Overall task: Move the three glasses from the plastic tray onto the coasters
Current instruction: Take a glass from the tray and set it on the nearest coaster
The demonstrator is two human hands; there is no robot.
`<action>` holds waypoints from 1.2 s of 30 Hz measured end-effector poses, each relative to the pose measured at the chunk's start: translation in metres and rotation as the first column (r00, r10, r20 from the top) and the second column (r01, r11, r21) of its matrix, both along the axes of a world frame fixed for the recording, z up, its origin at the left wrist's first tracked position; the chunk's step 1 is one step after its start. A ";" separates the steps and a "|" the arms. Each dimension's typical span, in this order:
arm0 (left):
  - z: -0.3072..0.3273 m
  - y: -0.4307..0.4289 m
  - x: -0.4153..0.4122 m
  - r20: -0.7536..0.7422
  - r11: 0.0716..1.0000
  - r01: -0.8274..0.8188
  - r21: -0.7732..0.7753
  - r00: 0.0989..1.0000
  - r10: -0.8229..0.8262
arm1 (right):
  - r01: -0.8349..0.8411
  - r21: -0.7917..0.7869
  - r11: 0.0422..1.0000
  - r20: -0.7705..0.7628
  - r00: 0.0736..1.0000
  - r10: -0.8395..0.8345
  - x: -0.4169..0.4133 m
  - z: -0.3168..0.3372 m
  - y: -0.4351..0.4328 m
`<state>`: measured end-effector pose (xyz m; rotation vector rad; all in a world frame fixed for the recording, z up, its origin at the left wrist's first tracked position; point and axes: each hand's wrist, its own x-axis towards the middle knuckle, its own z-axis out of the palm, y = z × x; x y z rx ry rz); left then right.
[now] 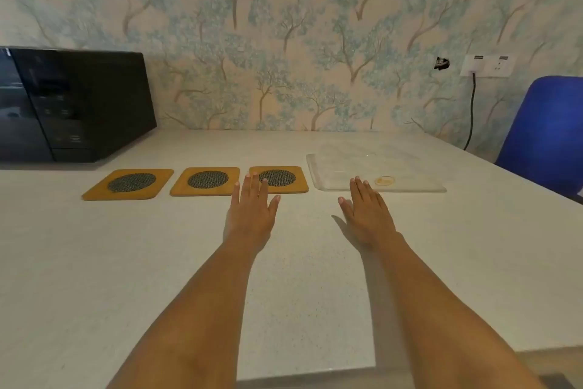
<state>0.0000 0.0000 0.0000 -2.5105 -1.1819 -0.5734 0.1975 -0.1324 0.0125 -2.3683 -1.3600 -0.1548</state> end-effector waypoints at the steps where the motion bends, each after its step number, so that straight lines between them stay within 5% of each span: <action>1: -0.001 -0.001 -0.001 0.007 0.999 -0.015 -0.035 1.000 0.015 | 0.005 -0.018 1.000 -0.011 1.000 -0.006 0.000 0.000 -0.001; 13: -0.001 -0.011 -0.009 0.024 0.884 0.019 -0.467 1.000 -0.009 | -0.003 -0.240 0.971 -0.091 0.996 -0.019 -0.008 -0.007 -0.008; 31: -0.002 -0.010 -0.001 0.033 0.893 0.015 -0.450 0.999 0.000 | -0.007 -0.248 0.969 -0.099 0.995 -0.018 -0.007 -0.004 -0.008; 36: -0.001 -0.020 0.022 0.100 0.851 0.170 -0.496 0.985 -0.139 | -0.004 -0.021 1.000 -0.131 0.991 0.001 -0.005 -0.004 -0.010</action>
